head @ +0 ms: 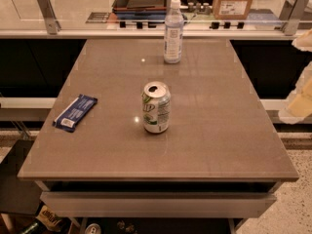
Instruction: Knock 7up can over
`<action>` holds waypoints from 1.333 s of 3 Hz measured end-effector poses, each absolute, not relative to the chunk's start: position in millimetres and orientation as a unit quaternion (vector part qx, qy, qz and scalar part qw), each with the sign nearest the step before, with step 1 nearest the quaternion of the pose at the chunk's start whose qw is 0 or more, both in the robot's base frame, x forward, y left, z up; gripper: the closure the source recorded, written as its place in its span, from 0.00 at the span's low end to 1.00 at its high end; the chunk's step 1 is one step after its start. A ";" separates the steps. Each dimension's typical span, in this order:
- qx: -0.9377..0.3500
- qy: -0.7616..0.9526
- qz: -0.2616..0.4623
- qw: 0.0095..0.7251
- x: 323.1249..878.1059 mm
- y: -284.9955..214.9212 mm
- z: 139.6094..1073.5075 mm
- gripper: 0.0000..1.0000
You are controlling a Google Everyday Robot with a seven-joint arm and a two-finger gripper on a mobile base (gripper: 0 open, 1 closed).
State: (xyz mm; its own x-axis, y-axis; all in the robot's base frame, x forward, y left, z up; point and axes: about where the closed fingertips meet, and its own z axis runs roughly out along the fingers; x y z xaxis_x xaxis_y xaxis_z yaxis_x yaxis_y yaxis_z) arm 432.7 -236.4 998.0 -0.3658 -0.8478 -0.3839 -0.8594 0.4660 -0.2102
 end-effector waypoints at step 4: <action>-0.351 0.769 0.218 0.488 446.0 -205.0 987.0 0.00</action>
Offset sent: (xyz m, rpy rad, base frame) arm 0.0100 0.0197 0.0390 0.8694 -0.3207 -0.1566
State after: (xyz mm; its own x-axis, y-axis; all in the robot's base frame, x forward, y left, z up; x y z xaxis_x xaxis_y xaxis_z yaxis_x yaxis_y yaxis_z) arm 446.0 -205.0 987.0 -0.2778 -0.3281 -0.9029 -0.7527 0.6583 -0.0077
